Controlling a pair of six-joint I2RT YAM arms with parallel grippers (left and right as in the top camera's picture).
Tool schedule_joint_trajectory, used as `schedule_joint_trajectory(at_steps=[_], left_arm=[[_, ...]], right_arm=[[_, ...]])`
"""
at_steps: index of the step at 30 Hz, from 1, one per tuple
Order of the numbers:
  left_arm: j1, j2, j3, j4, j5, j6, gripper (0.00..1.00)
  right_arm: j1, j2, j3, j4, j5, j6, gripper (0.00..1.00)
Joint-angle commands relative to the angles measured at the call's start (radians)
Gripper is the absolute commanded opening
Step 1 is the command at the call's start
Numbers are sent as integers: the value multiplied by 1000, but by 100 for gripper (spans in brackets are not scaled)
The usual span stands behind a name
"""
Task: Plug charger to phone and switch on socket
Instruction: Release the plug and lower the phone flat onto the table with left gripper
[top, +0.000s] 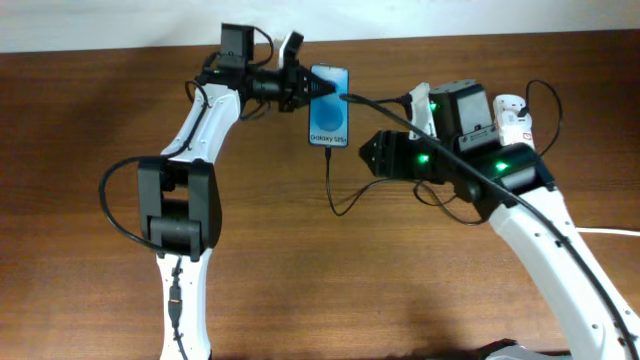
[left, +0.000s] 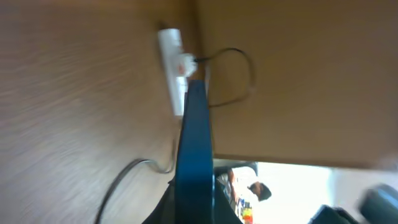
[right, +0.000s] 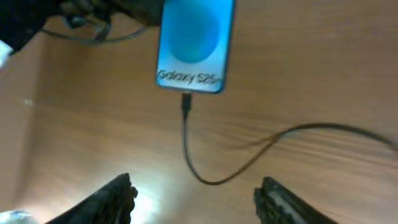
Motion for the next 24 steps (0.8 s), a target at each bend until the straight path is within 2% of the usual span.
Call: schedule_joint_trajectory(at_steps=[1, 5, 11, 15, 24], left_arm=[[-2, -8, 6, -80, -160, 108, 0], [-10, -8, 6, -227, -339, 168, 0], [-40, -8, 6, -359, -472, 237, 0], [-68, -8, 6, -401, -593, 261, 0], [-73, -8, 6, -433, -710, 261, 0]], right_arm=[[-6, -16, 49, -35, 110, -49, 69], [-6, -16, 49, -43, 112, -49, 69], [-6, -14, 49, -42, 120, -64, 72], [-6, -13, 49, -43, 120, -64, 72], [-6, -13, 49, -48, 120, -64, 72]])
